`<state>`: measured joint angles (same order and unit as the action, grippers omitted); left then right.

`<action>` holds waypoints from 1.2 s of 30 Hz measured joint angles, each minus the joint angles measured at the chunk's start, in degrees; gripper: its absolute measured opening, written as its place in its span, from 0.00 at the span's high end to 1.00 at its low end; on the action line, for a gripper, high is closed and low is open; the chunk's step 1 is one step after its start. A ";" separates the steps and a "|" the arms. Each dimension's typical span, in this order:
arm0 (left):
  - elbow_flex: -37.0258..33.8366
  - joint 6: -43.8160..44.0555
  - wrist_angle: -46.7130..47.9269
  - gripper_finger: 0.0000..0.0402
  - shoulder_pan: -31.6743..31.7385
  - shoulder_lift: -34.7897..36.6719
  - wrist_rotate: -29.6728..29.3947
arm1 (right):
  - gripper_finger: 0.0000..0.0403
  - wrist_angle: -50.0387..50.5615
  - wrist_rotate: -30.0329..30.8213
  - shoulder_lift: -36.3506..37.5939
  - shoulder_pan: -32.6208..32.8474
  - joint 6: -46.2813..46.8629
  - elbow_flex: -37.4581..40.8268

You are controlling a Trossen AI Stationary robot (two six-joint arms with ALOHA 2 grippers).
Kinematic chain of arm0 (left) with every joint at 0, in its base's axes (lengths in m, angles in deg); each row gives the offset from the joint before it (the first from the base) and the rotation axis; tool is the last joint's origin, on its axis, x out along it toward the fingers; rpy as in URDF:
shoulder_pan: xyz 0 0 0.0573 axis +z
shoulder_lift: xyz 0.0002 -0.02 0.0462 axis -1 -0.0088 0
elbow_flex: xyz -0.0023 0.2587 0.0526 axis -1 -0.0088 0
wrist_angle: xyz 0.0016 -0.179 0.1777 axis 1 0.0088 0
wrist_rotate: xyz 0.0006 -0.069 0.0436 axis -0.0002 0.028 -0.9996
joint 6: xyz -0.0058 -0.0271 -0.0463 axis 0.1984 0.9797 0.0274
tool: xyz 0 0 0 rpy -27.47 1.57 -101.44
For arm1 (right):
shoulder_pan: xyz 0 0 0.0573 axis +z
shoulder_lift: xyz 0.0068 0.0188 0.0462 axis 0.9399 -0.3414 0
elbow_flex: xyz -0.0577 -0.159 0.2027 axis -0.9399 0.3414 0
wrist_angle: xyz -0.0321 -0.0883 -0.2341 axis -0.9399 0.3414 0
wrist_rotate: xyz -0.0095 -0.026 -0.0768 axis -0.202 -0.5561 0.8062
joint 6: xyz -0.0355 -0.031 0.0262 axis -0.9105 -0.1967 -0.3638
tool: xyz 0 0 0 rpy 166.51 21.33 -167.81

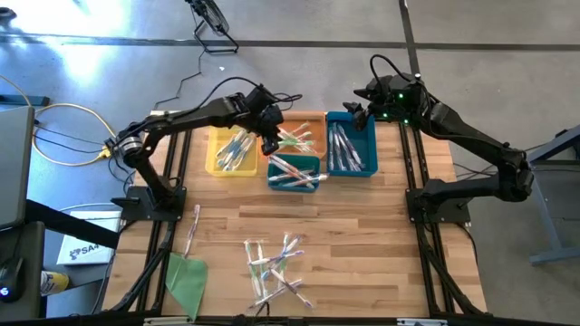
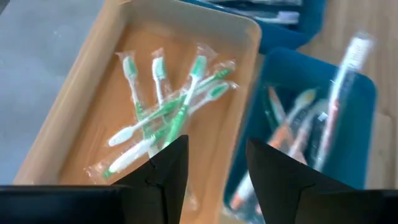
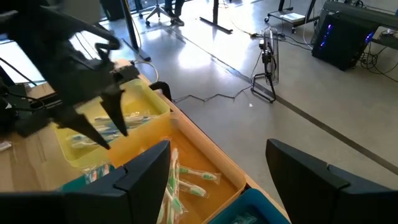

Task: Pick & Place Toothbrushes
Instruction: Put the purple toothbrush into the blue bin

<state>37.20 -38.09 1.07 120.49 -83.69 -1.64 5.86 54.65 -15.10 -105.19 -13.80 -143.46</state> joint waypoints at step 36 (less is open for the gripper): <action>-0.02 -3.23 2.88 0.61 -26.60 13.05 -5.33 | 0.36 3.25 -22.35 0.15 2.47 0.27 0.01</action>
<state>37.17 -41.32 3.95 93.88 -70.65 -6.97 9.11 32.30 -14.95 -102.73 -13.53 -143.45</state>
